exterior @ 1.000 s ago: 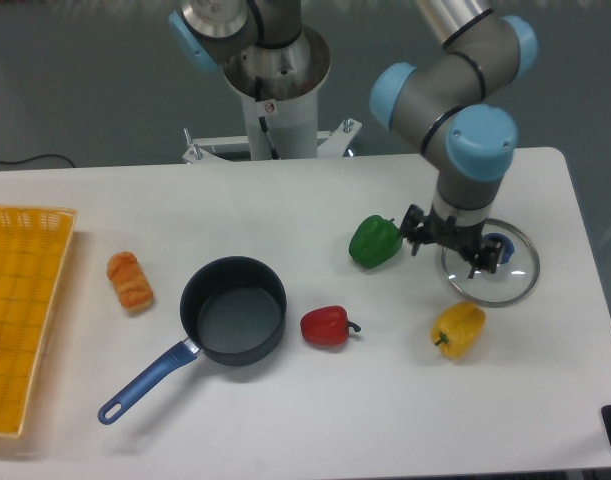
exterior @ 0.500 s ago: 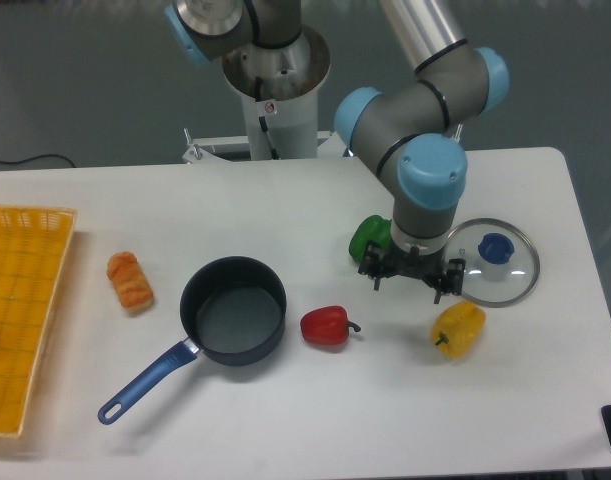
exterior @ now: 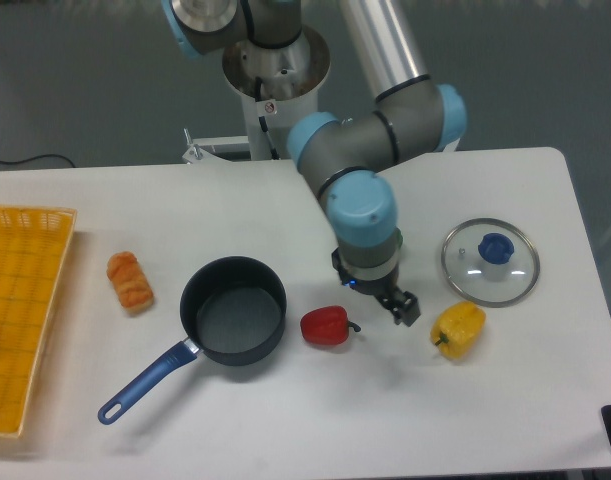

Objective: Pick up the red pepper
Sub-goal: 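Move the gripper from the glass lid toward the red bell pepper, then lower the gripper around the red pepper and close it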

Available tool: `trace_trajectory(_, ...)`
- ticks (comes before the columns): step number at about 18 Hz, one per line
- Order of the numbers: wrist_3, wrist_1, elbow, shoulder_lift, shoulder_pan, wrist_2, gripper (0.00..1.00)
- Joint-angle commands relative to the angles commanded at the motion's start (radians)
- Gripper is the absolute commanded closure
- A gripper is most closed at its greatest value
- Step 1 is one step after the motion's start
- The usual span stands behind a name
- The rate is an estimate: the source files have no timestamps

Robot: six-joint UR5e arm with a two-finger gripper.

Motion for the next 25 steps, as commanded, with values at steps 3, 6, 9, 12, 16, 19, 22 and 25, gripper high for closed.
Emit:
trace_trajectory(3,0.021,-0.002,0.012,-0.034,-0.040,0.030,0.00)
trace_trajectory(6,0.040,-0.006,0.012,-0.045,-0.068,0.054,0.00)
trace_trajectory(9,0.070,-0.008,0.005,-0.048,-0.080,0.054,0.00)
trace_trajectory(12,0.097,-0.008,-0.006,-0.048,-0.080,0.055,0.00)
trace_trajectory(16,0.095,-0.003,-0.011,-0.052,-0.080,0.049,0.00)
trace_trajectory(19,0.094,0.003,-0.014,-0.055,-0.080,0.046,0.00)
trace_trajectory(22,0.087,0.005,-0.014,-0.055,-0.077,0.044,0.00)
trace_trajectory(25,0.084,0.006,-0.014,-0.060,-0.077,0.044,0.00)
